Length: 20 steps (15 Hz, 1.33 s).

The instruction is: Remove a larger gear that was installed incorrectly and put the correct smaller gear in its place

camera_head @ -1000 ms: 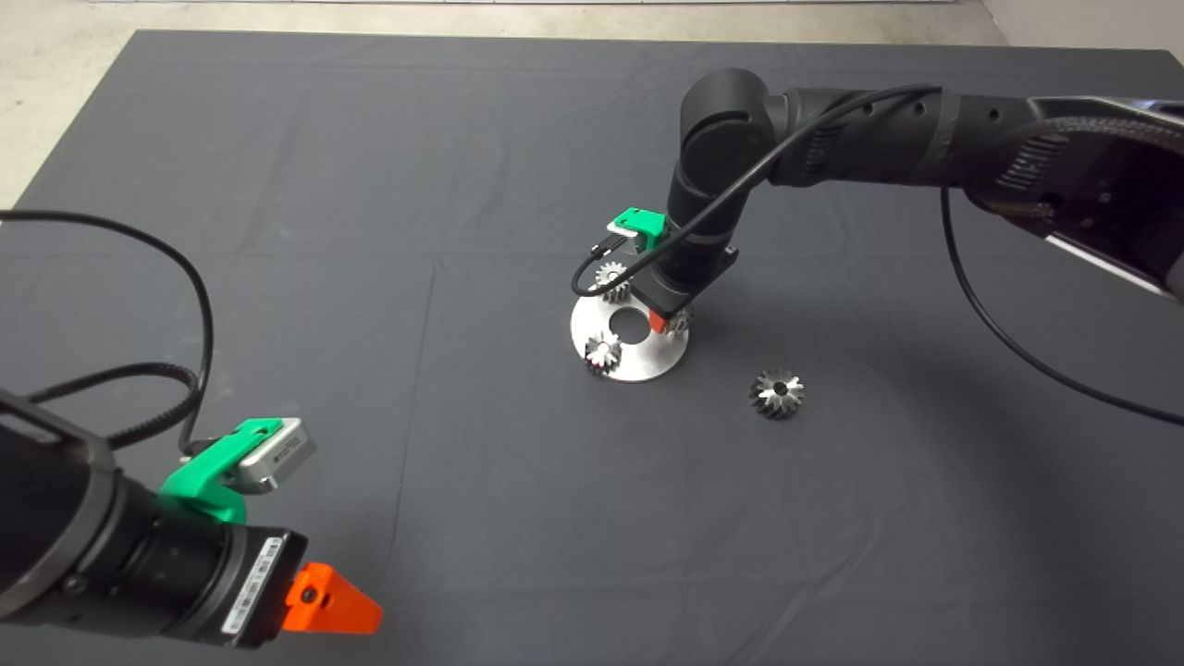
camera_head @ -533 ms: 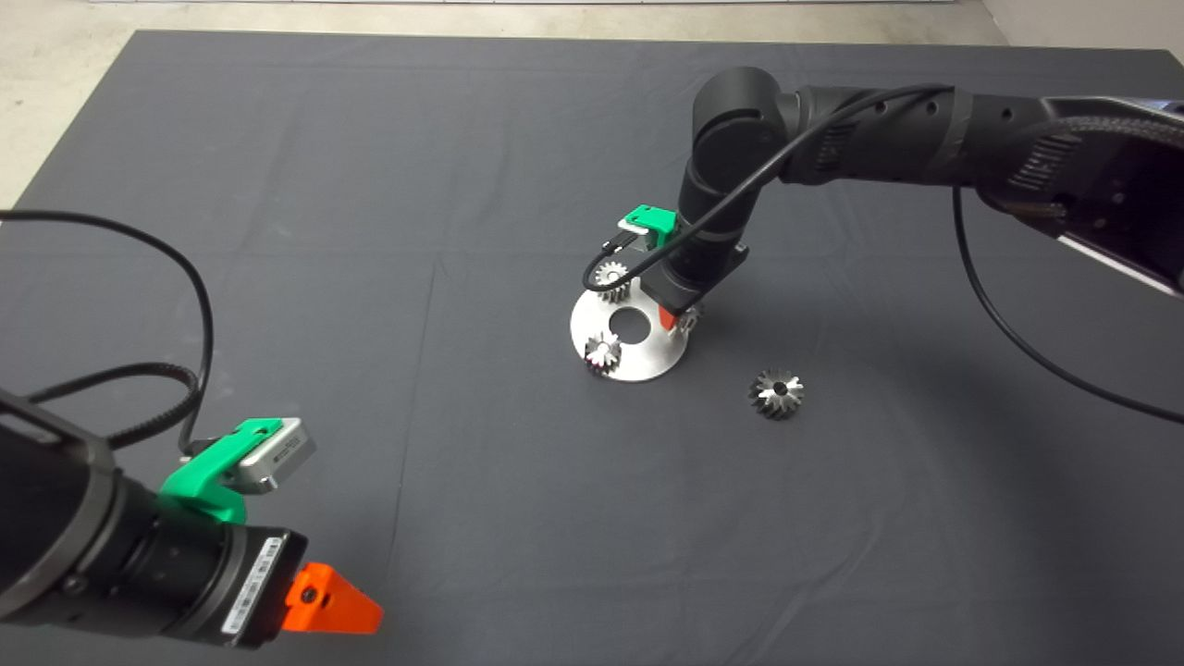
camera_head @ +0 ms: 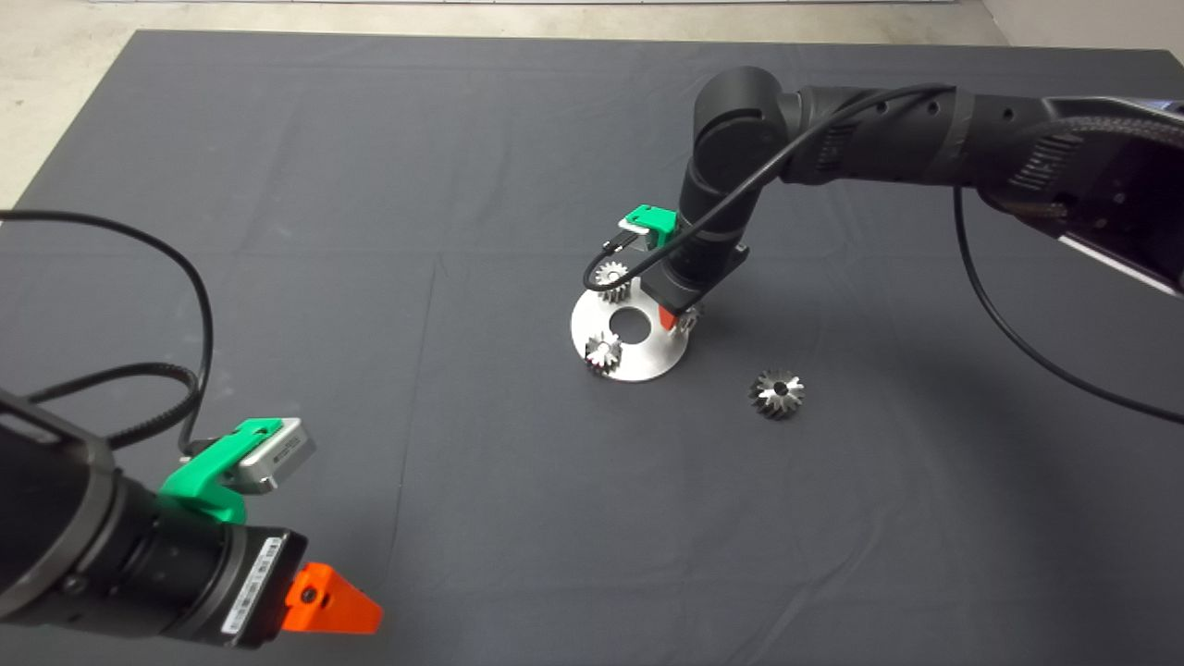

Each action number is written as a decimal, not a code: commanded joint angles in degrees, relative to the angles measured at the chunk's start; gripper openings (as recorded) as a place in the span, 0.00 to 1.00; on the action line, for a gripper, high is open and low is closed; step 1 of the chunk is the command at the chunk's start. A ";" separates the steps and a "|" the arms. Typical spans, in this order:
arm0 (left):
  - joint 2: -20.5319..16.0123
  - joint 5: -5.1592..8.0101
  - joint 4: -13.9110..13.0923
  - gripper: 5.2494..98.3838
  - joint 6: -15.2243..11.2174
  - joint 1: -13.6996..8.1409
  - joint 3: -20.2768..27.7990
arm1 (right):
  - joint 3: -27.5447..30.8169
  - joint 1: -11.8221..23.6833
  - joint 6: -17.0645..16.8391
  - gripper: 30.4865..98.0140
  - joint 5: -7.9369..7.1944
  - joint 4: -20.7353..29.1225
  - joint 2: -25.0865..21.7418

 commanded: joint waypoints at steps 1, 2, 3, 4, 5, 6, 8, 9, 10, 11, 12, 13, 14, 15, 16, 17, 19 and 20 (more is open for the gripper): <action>-0.31 0.04 -1.18 0.99 -0.22 -0.43 1.03 | 0.51 0.96 -0.04 0.17 -6.76 -1.13 0.06; -0.31 0.04 -1.18 0.99 -0.22 -0.43 1.03 | 0.51 0.87 -0.04 0.17 -6.76 -1.13 0.06; -0.31 0.04 -1.18 0.99 -0.22 -0.43 1.03 | 0.51 0.87 -0.04 0.17 -6.76 -1.13 0.06; -0.31 0.04 -1.18 0.99 -0.22 -0.43 1.03 | 0.51 0.87 -0.04 0.17 -6.76 -1.13 0.06; -0.23 0.04 -1.18 0.99 -0.22 -0.43 1.03 | 0.51 0.87 -0.04 0.17 -6.76 -1.13 0.06; -0.26 0.04 -1.18 0.99 -0.22 -0.43 1.03 | 0.51 0.79 -0.04 0.17 -6.68 -1.13 0.15; -0.31 0.04 -1.18 0.99 -0.22 -0.43 1.03 | 0.42 0.61 -0.04 0.17 -6.68 -1.13 0.24; -0.40 0.04 -1.18 0.99 -0.22 -0.43 1.03 | 0.42 0.52 -0.04 0.17 -6.68 -1.13 0.24; -0.40 0.04 -1.18 0.99 -0.22 -0.43 1.03 | 0.51 0.52 -0.04 0.17 -6.68 -1.13 0.24; -0.35 0.04 -1.18 0.99 -0.22 -0.43 1.03 | 0.51 0.43 -0.04 0.17 -6.68 -1.13 0.24; -0.36 0.04 -1.18 0.99 -0.22 -0.43 1.03 | 0.51 0.43 -0.04 0.17 -6.68 -1.13 0.24; -0.40 0.04 -1.18 0.99 -0.22 -0.43 1.03 | 0.51 0.43 -0.04 0.17 -6.68 -1.13 0.15; -0.31 0.04 -1.18 0.99 -0.22 -0.43 1.03 | 0.51 0.43 0.04 0.17 -6.68 -1.05 0.06; -0.31 0.04 -1.18 0.99 -0.22 -0.43 1.03 | 0.51 0.43 0.05 0.17 -6.68 -1.13 0.06; -0.31 0.04 -1.18 0.99 -0.22 -0.43 1.03 | 0.51 0.43 0.05 0.17 -6.68 -1.06 0.06; -0.33 0.04 -1.18 0.99 -0.22 -0.43 1.03 | 0.51 0.43 0.14 0.17 -6.68 -1.04 0.06; -0.31 0.04 -1.18 0.99 -0.22 -0.43 1.03 | 0.51 0.43 0.31 0.17 -6.68 -0.96 0.06; -0.31 0.04 -1.18 0.99 -0.22 -0.43 1.03 | 0.59 0.43 0.31 0.17 -6.68 -1.04 -0.03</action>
